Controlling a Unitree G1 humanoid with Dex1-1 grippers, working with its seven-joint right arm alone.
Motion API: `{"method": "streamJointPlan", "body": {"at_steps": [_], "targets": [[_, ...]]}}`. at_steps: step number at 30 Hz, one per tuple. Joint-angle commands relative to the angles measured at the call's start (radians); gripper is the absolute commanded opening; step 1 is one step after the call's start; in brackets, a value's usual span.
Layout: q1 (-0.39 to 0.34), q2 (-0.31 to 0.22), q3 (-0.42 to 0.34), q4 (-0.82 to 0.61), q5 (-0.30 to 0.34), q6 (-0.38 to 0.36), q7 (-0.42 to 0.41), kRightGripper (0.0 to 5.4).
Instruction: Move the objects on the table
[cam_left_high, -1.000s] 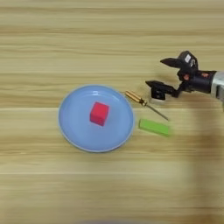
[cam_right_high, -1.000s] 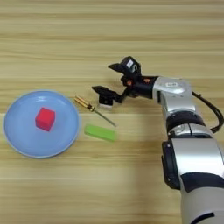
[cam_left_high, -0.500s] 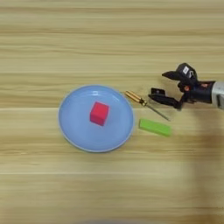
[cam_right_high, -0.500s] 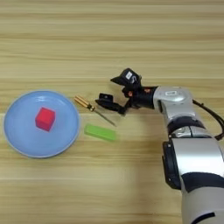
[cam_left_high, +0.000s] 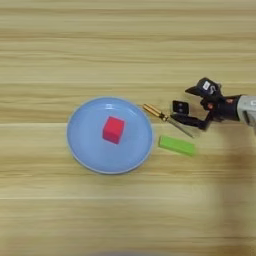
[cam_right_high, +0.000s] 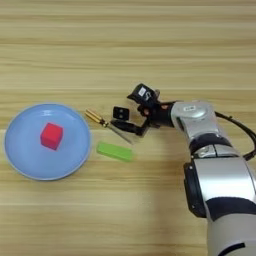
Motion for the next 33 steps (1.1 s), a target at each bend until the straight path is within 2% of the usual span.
{"method": "streamJointPlan", "body": {"at_steps": [1,6,13,33], "targets": [[-0.08,-0.024,-0.001,-0.03,-0.005,0.004,-0.07,5.38],[-0.079,-0.013,0.013,-0.022,-0.025,0.021,-0.098,5.38],[-0.076,0.0,0.025,-0.017,-0.04,0.046,-0.114,4.57],[-0.067,0.01,0.036,-0.016,-0.044,0.059,-0.117,2.82]]}}
